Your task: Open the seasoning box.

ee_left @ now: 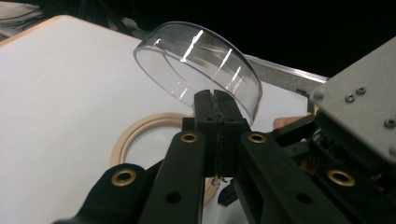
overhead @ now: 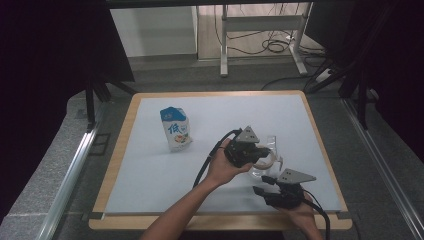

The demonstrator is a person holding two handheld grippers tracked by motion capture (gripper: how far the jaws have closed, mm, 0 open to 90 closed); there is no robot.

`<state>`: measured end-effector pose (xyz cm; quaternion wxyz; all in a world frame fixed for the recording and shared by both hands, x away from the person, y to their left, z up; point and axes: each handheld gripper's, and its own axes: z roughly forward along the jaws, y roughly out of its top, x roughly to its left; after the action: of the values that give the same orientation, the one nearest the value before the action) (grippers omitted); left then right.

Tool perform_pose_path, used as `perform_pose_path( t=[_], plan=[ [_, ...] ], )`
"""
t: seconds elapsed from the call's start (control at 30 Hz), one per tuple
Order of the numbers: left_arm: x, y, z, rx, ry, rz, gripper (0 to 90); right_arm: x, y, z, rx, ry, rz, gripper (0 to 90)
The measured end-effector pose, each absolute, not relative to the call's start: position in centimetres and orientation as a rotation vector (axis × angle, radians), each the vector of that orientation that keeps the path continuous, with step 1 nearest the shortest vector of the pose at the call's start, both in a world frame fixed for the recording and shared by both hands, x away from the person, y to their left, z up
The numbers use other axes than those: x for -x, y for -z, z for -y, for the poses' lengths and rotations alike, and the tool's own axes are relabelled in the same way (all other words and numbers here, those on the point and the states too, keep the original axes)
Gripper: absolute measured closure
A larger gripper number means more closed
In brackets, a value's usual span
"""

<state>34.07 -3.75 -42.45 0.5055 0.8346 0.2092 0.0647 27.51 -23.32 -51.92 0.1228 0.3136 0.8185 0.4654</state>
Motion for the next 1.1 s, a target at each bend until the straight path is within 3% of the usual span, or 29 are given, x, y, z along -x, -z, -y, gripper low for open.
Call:
perform_pose_path(
  t=[0.37, 0.73, 1.0, 1.1],
  plan=[
    [-34.0, 41.7, 5.6, -2.025, -0.135, -0.466, 90.0, -27.5, 52.2, 22.9, -0.906, -1.361, -2.396, 46.0],
    [-33.8, 42.0, 4.0, -2.003, -0.137, -0.491, 86.7, -27.3, 52.0, 22.8, -0.896, -1.376, -2.384, 46.0],
    [-32.5, 42.6, -1.3, -1.948, -0.182, -0.571, 59.1, -26.8, 51.8, 21.4, -0.860, -1.387, -2.379, 40.7],
    [-32.0, 43.2, -2.7, -1.948, -0.196, -0.591, 54.2, -26.7, 51.8, 20.9, -0.857, -1.405, -2.381, 40.3]
  ],
)
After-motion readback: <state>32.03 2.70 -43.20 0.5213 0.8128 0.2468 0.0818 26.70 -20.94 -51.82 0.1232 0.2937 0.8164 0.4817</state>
